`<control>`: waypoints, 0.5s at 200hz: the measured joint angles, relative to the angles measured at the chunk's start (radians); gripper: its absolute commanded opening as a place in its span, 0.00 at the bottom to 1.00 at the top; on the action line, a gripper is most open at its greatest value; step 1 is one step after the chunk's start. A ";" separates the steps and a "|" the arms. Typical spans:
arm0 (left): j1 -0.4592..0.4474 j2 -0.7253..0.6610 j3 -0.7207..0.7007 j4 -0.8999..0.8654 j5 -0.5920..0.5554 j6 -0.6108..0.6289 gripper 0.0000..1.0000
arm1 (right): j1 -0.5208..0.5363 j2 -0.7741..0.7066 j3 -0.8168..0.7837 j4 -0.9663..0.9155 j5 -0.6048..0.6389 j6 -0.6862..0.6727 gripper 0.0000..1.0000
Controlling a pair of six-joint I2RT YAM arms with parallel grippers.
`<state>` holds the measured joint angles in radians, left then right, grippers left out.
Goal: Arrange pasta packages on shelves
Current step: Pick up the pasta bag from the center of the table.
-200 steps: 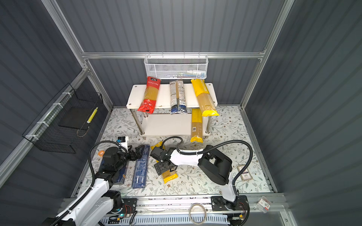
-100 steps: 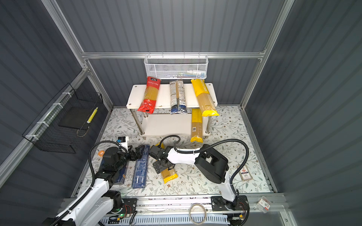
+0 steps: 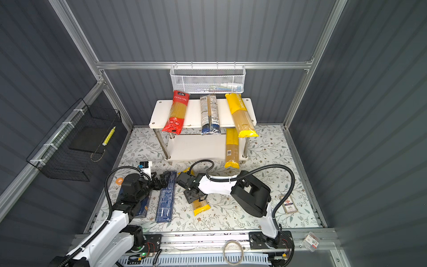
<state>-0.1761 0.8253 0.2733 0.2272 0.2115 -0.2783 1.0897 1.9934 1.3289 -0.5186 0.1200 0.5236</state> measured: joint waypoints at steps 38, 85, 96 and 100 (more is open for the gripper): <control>0.000 0.005 0.000 0.002 0.003 0.000 0.99 | -0.014 -0.039 -0.055 0.059 -0.027 0.016 0.55; 0.000 0.005 0.000 0.004 0.004 0.000 0.99 | -0.028 -0.096 -0.132 0.114 -0.047 0.048 0.43; 0.000 0.005 0.000 0.003 0.004 0.000 0.99 | -0.032 -0.119 -0.159 0.130 -0.058 0.057 0.39; 0.000 0.005 0.000 0.004 0.004 0.000 0.99 | -0.034 -0.128 -0.169 0.134 -0.060 0.064 0.38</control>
<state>-0.1761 0.8299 0.2733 0.2310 0.2157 -0.2783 1.0557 1.8656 1.1603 -0.3851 0.0597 0.5873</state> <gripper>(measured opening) 0.992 0.438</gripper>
